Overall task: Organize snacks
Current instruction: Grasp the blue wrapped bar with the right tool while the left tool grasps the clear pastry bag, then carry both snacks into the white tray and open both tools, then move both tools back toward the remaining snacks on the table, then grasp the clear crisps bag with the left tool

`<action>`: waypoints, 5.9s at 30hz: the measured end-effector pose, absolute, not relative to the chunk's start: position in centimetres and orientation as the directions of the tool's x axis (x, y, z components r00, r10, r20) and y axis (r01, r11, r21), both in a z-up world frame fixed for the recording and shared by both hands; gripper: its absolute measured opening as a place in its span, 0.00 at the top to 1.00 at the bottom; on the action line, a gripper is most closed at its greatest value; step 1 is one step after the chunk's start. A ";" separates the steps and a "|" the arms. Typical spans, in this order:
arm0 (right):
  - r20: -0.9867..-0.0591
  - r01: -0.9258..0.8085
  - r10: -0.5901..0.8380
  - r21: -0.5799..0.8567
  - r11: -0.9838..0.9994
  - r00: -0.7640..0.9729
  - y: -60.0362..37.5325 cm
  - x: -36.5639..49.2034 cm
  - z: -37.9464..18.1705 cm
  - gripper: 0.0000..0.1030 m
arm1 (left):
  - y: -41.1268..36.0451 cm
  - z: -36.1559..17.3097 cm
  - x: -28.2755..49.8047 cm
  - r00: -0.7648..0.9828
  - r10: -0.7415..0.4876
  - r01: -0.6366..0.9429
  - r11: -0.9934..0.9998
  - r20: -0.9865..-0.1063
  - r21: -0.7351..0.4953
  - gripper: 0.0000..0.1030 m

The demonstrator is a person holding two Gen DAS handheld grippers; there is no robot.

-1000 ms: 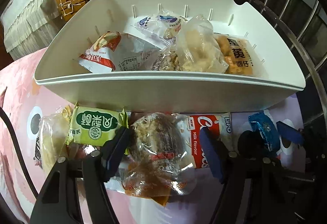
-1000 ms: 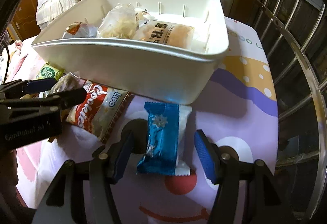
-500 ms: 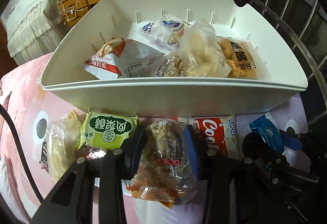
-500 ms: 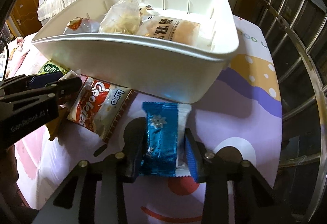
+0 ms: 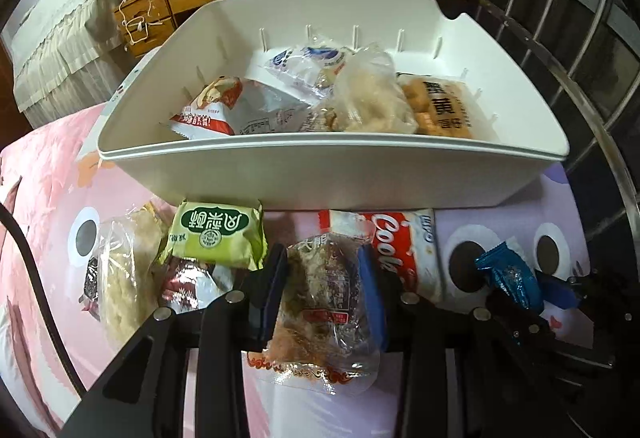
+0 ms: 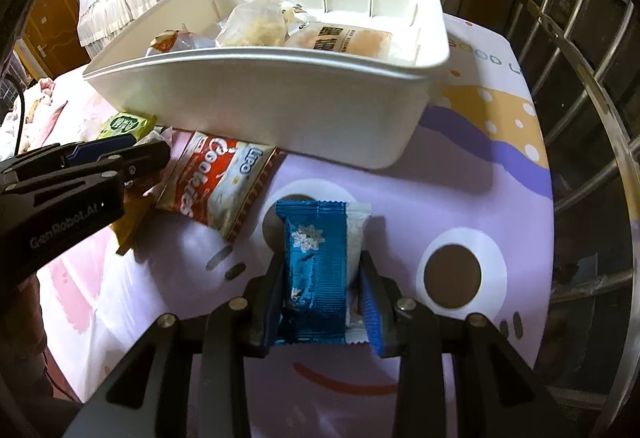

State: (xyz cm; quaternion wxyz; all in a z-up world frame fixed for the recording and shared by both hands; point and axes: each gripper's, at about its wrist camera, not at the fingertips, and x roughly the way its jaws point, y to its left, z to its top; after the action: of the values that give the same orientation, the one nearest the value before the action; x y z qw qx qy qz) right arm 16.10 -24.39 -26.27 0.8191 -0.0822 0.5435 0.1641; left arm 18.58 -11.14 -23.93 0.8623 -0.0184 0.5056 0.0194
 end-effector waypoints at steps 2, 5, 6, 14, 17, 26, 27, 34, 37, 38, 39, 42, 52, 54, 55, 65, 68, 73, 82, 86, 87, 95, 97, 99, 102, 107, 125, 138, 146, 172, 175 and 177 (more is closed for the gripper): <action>-0.917 -0.355 0.182 0.048 0.934 0.355 -24.7 15.7 -26.2 0.67 | -11.4 -23.4 17.8 0.502 0.009 -0.047 0.999 -0.865 -0.017 0.66; -0.915 -0.352 0.188 0.054 0.934 0.357 -25.1 14.9 -25.9 0.67 | -11.8 -22.5 16.6 0.520 0.002 -0.041 0.999 -0.854 -0.023 0.66; -0.915 -0.352 0.190 0.057 0.934 0.357 -25.3 14.6 -25.8 0.67 | -11.9 -22.2 16.2 0.525 -0.001 -0.040 0.999 -0.851 -0.026 0.66; -0.900 -0.364 0.224 0.081 0.928 0.373 -26.2 12.5 -24.3 0.67 | -12.0 -18.4 13.0 0.588 0.008 -0.042 0.999 -0.809 -0.020 0.66; -0.893 -0.371 0.234 0.082 0.925 0.385 -26.1 12.2 -23.7 0.67 | -11.6 -16.8 11.9 0.603 0.014 -0.045 0.999 -0.797 -0.017 0.66; -0.869 -0.360 0.262 0.105 0.927 0.419 -25.9 13.0 -21.8 0.67 | -9.6 -12.5 10.1 0.657 0.029 -0.053 0.999 -0.754 -0.007 0.66; -0.867 -0.356 0.261 0.106 0.928 0.423 -25.8 13.1 -21.7 0.67 | -9.3 -12.1 10.2 0.661 0.028 -0.051 0.999 -0.750 -0.008 0.66; -0.843 -0.270 0.228 0.103 0.957 0.487 -26.0 14.5 -19.5 0.67 | -7.2 -10.0 12.4 0.680 -0.007 -0.002 1.000 -0.733 -0.012 0.66; -0.835 -0.214 0.196 0.096 0.972 0.514 -26.1 15.3 -18.3 0.67 | -6.2 -9.2 13.7 0.688 -0.030 0.021 1.000 -0.725 -0.022 0.66; -0.833 -0.201 0.189 0.096 0.975 0.520 -26.2 15.5 -18.0 0.67 | -5.9 -9.0 14.3 0.690 -0.038 0.030 0.999 -0.723 -0.024 0.66; -0.830 -0.184 0.181 0.096 0.978 0.528 -26.3 15.7 -17.6 0.67 | -5.7 -8.8 14.8 0.693 -0.046 0.039 0.999 -0.720 -0.027 0.66; -0.819 -0.138 0.155 0.093 0.986 0.553 -26.4 16.6 -16.4 0.67 | -4.8 -8.5 16.7 0.694 -0.069 0.065 0.997 -0.717 -0.034 0.66; -0.785 -0.060 0.082 0.057 0.997 0.614 -25.7 20.0 -14.2 0.67 | -3.3 -9.8 22.5 0.663 -0.133 0.122 0.990 -0.737 -0.070 0.66; -0.780 -0.056 0.076 0.053 0.997 0.621 -25.4 20.7 -14.2 0.67 | -3.3 -10.3 23.6 0.653 -0.146 0.131 0.988 -0.743 -0.080 0.66; -0.778 -0.056 0.075 0.051 0.997 0.624 -25.3 21.1 -14.3 0.67 | -3.3 -10.5 24.0 0.648 -0.151 0.135 0.987 -0.746 -0.082 0.66; -0.762 -0.054 0.086 0.067 0.996 0.642 -24.2 23.6 -14.6 0.67 | -3.6 -11.8 26.7 0.621 -0.182 0.157 0.982 -0.763 -0.107 0.66; -0.758 -0.058 0.093 0.074 0.996 0.645 -24.0 24.0 -14.6 0.67 | -3.7 -11.9 26.8 0.615 -0.194 0.163 0.980 -0.764 -0.118 0.65; -0.779 -0.063 0.100 0.078 0.995 0.619 -24.0 24.4 -15.0 0.57 | -4.1 -12.1 27.1 0.573 -0.228 0.172 0.973 -0.787 -0.156 0.42; -0.797 -0.061 0.121 0.106 0.993 0.591 -24.9 23.4 -15.2 0.53 | -5.3 -10.7 25.2 0.576 -0.193 0.154 0.980 -0.794 -0.127 0.34; -0.796 -0.068 0.141 0.125 0.990 0.589 -25.7 22.5 -14.7 0.50 | -5.6 -10.0 23.8 0.582 -0.180 0.129 0.983 -0.793 -0.128 0.34; -0.795 -0.071 0.147 0.130 0.989 0.588 -25.9 22.3 -14.6 0.49 | -5.7 -9.8 23.3 0.584 -0.172 0.119 0.985 -0.793 -0.125 0.34; -0.818 -0.098 0.208 0.184 0.978 0.536 -28.2 20.0 -14.7 0.46 | -5.9 -9.4 18.2 0.578 -0.092 0.015 0.995 -0.811 -0.102 0.34; -0.823 -0.115 0.223 0.191 0.975 0.523 -28.6 19.3 -14.9 0.46 | -5.9 -9.6 16.8 0.575 -0.071 -0.019 0.995 -0.815 -0.100 0.34; -0.827 -0.140 0.241 0.196 0.970 0.508 -28.9 18.5 -15.1 0.45 | -5.9 -10.0 15.1 0.570 -0.044 -0.063 0.993 -0.820 -0.097 0.34; -0.835 -0.170 0.261 0.203 0.964 0.485 -29.3 17.5 -15.6 0.44 | -5.8 -10.6 13.0 0.549 -0.019 -0.116 0.988 -0.836 -0.098 0.34; -0.854 -0.212 0.307 0.236 0.948 0.421 -29.4 15.9 -16.7 0.44 | -5.5 -11.4 9.8 0.516 0.027 -0.175 0.982 -0.856 -0.075 0.34; -0.871 -0.365 0.404 0.292 0.884 0.281 -24.8 12.1 -18.6 0.37 | 0.5 -12.3 3.4 0.420 0.168 -0.352 0.936 -0.892 0.010 0.33; -0.866 -0.361 0.382 0.260 0.896 0.323 -20.6 11.3 -19.6 0.37 | 4.0 -13.5 6.6 0.376 0.052 -0.178 0.984 -0.925 -0.017 0.29; -0.861 -0.353 0.318 0.177 0.919 0.396 -16.6 10.2 -20.1 0.37 | 5.1 -14.9 11.1 0.312 -0.034 0.008 0.999 -0.949 -0.033 0.27; -0.879 -0.541 0.161 -0.124 0.832 0.449 -7.1 10.7 -25.5 0.37 | 3.9 -24.5 21.0 0.139 -0.150 0.103 0.985 -0.979 -0.136 0.20; -0.882 -0.585 0.158 -0.151 0.797 0.443 -6.1 10.7 -26.3 0.37 | 4.3 -25.3 21.4 0.135 -0.153 0.076 0.987 -0.979 -0.144 0.21; -0.883 -0.607 0.159 -0.164 0.778 0.442 -5.8 10.7 -26.6 0.37 | 4.6 -25.8 21.6 0.128 -0.161 0.055 0.986 -0.979 -0.155 0.21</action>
State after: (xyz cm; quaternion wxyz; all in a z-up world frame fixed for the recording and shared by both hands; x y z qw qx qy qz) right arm 10.69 -5.77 -26.63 0.8155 -0.2368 0.4730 0.2346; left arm 21.58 4.59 -25.76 0.7498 -0.0405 0.6565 -0.0718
